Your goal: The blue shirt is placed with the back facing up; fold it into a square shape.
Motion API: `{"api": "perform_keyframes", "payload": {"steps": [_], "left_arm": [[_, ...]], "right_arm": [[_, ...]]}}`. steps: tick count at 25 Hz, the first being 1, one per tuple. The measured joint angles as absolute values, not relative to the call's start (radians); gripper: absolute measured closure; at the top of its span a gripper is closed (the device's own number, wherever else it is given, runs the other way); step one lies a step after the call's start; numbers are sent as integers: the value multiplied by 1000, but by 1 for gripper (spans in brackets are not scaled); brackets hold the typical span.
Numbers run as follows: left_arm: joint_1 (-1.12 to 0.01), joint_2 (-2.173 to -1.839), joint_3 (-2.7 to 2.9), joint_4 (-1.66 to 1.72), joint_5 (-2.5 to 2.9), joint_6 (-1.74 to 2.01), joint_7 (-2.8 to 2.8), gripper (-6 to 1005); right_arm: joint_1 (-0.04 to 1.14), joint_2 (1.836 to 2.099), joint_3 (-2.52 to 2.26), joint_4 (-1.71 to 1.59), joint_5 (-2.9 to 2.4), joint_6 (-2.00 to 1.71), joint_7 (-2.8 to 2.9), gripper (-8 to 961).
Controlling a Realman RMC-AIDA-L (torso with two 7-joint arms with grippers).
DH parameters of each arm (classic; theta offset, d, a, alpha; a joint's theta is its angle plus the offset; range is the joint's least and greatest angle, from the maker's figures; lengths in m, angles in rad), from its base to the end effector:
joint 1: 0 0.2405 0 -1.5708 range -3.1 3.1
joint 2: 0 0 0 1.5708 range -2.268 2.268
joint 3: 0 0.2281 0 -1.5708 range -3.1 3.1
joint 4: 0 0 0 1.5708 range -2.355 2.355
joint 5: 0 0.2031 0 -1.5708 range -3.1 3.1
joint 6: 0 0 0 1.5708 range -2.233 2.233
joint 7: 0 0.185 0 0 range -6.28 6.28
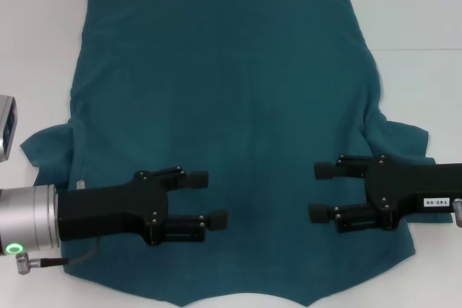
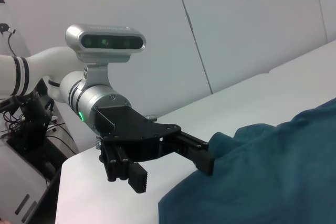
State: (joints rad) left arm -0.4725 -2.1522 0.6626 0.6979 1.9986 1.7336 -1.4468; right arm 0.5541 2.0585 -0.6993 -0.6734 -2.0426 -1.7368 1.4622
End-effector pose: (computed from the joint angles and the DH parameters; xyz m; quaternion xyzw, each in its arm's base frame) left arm -0.2007 0.2864 -0.0347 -0.9206 -0.2431 -0.3020 0.0473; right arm 0.2029 0.3042 -0.0173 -0.9454 0.2108 0.2460 0.0342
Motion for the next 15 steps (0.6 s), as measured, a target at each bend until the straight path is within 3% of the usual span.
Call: {"api": "perform_keyframes", "payload": {"steps": [15], "left_arm": [[-468,-2154,604,698,1998,1692,-1460,95]], "right_arm": [[555,2063,-678,-673,-2040,-1737,1464,39]]}}
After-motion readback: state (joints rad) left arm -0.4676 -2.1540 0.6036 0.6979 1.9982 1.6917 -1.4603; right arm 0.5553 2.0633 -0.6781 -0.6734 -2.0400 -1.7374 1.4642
